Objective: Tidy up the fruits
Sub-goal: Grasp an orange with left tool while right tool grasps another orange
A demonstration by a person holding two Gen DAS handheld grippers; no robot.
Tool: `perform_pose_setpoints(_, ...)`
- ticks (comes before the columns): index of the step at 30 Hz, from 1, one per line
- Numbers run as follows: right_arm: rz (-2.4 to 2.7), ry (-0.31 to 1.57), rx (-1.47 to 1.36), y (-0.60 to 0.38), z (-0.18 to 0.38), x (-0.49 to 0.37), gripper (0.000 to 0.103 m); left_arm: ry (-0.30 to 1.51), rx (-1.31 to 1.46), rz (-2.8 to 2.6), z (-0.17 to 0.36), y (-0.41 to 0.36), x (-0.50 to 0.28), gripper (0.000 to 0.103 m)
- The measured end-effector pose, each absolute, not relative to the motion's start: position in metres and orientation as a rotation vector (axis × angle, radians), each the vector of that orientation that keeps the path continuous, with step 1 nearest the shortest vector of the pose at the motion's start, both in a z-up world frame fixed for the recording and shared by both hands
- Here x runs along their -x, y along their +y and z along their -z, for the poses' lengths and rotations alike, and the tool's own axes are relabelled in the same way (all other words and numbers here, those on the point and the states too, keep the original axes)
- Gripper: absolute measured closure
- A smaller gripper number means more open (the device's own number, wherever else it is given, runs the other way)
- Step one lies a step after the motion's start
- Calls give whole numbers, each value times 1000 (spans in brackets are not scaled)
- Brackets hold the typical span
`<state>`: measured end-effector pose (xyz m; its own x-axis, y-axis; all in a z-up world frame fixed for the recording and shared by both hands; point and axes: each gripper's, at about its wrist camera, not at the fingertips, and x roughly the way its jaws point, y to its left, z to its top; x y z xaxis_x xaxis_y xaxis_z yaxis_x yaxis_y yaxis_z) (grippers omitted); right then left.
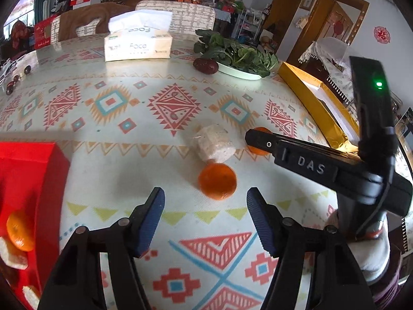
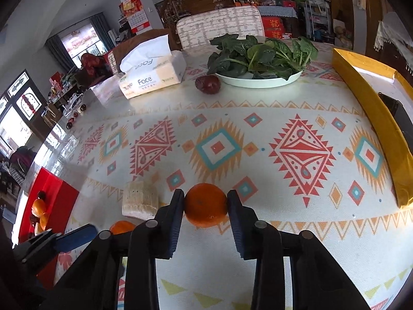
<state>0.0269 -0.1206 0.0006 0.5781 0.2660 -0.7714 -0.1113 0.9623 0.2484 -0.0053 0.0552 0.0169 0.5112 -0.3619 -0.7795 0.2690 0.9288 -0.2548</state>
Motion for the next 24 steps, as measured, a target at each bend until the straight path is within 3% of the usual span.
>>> perform_pose_setpoints(5, -228, 916, -242, -137, -4, -22, 65, 967, 89, 388, -11, 40, -5, 38)
perform_pose_setpoints(7, -230, 912, -257, -141, -6, -20, 65, 968, 81, 385, -9, 35, -8, 42)
perform_pose_setpoints(9, -233, 911, -268, -142, -7, -20, 65, 962, 57, 372, -9, 31, -9, 60)
perform_pose_setpoints(11, -235, 910, -271, -143, -7, -19, 65, 956, 40, 357, -9, 30, -8, 71)
perform_pose_setpoints(24, -304, 883, -376, -152, -14, -15, 65, 870, 194, 338, -44, 79, 29, 71)
